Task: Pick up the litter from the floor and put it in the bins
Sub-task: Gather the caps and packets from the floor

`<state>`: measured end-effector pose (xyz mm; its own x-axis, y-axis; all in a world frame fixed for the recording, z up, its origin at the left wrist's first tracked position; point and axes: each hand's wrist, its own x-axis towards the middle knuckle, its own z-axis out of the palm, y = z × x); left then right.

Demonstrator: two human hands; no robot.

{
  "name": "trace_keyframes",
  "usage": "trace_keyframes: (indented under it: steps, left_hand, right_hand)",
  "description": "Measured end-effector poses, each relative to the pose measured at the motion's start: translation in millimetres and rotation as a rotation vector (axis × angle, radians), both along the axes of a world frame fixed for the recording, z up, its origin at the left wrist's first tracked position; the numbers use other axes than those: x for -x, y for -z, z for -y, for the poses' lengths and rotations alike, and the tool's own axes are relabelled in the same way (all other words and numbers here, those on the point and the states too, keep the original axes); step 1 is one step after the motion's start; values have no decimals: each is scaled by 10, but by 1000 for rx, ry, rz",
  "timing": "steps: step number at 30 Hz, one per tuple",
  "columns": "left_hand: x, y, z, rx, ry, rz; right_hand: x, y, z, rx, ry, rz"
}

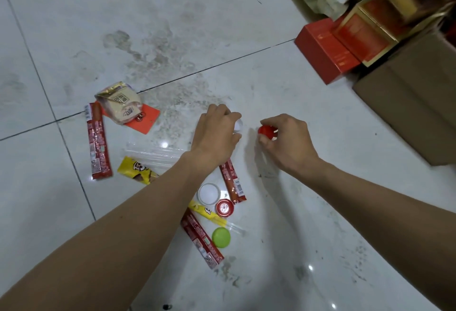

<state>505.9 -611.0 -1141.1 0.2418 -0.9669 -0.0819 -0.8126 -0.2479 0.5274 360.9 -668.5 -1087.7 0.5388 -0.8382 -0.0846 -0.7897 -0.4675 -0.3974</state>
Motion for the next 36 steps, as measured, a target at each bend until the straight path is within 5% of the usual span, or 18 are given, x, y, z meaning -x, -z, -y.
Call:
trace_keyframes:
  steps: [11, 36]
  left_hand:
    - [-261, -199, -282, 42, -21, 35]
    - [-1540, -1819, -2473, 180, -414, 300]
  right_hand:
    - [-177, -123, -225, 8, -13, 6]
    - [-1851, -1116, -1699, 46, -504, 336]
